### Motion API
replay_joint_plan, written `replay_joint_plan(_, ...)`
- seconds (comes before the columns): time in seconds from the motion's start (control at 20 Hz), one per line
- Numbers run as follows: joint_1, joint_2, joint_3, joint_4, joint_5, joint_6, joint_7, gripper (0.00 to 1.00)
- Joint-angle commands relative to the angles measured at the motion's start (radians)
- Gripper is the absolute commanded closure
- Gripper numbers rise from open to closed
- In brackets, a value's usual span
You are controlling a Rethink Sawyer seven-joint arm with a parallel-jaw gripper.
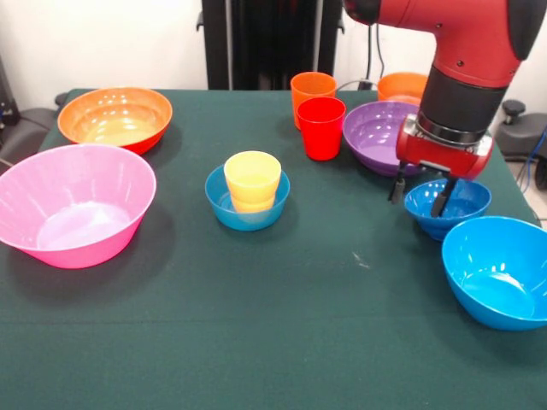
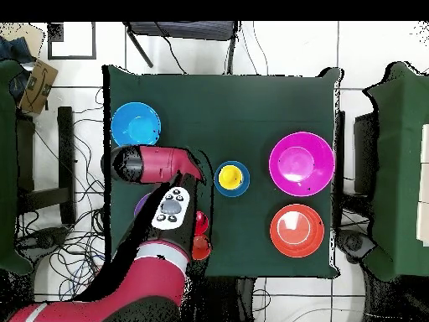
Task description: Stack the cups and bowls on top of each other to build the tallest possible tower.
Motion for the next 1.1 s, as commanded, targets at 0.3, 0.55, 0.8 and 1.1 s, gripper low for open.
replay_joint_plan(0.3, -0.048, 0.039, 0.125, -0.007, -0.110, -0.021, -0.044, 0.00)
replay_joint_plan(0.55, -0.080, 0.027, 0.182, 0.029, -0.118, -0.016, -0.064, 0.00)
replay_joint_plan(0.8, -0.160, 0.007, 0.299, 0.080, -0.117, -0.026, -0.116, 0.00)
replay_joint_plan(1.1, -0.197, 0.000, 0.358, 0.101, -0.143, -0.032, -0.118, 0.00)
